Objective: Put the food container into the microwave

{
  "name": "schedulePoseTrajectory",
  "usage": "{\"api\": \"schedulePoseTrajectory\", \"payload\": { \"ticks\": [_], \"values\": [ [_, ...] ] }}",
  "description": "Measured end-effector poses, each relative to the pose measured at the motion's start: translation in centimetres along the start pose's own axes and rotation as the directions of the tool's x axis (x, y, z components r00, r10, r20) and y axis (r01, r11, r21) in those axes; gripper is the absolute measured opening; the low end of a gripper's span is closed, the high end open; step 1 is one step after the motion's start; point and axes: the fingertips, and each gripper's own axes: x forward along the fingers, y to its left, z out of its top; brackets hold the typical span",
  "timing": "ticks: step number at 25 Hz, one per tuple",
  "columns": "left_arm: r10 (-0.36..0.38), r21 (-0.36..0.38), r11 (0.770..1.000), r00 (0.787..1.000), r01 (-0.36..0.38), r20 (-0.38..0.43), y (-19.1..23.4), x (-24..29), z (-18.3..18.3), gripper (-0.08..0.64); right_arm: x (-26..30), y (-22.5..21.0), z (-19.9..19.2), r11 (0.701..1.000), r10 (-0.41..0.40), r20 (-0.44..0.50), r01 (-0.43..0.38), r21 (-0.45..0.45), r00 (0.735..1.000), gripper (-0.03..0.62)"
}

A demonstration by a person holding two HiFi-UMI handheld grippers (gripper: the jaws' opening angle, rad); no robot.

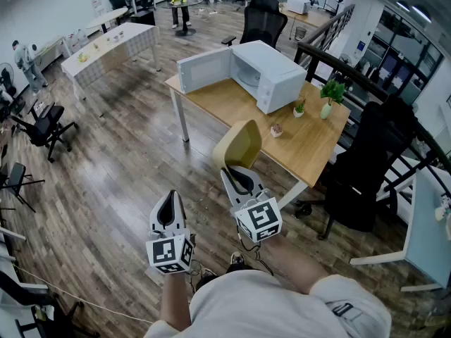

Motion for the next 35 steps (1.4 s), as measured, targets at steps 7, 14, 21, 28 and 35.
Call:
{"api": "schedulePoseTrajectory", "payload": {
  "ticks": [7, 14, 21, 28, 35],
  "values": [
    [-0.011, 0.004, 1.0, 1.0, 0.011, -0.029, -0.9, -0.1, -0.7, 0.012, -0.6, -0.4, -0.5, 1.0, -0.002, -0.016, 0.003, 0.016, 1.0, 0.023],
    [0.0, 0.003, 1.0, 0.999, 0.0, -0.039, -1.9, 1.2, -1.6, 0.012, -0.4, -1.2, -1.7, 0.998, 0.046, -0.024, -0.045, 0.034, 0.999, 0.025],
    [0.023, 0.01, 1.0, 0.998, -0.023, -0.066, -3.6, 2.7, -3.4, 0.012, -0.5, -3.0, -3.7, 0.997, 0.078, -0.04, -0.077, 0.026, 0.996, 0.026],
    [0.038, 0.021, 0.999, 0.993, -0.036, -0.11, -4.8, 3.2, -4.5, 0.012, -0.7, -4.4, -5.3, 0.993, 0.102, -0.054, -0.098, 0.058, 0.993, 0.026],
    [0.047, 0.017, 0.999, 0.988, -0.045, -0.146, -4.1, 4.7, -6.0, 0.012, 0.9, -5.0, -7.2, 0.992, 0.108, -0.08, -0.102, 0.072, 0.991, 0.025]
  ]
}}
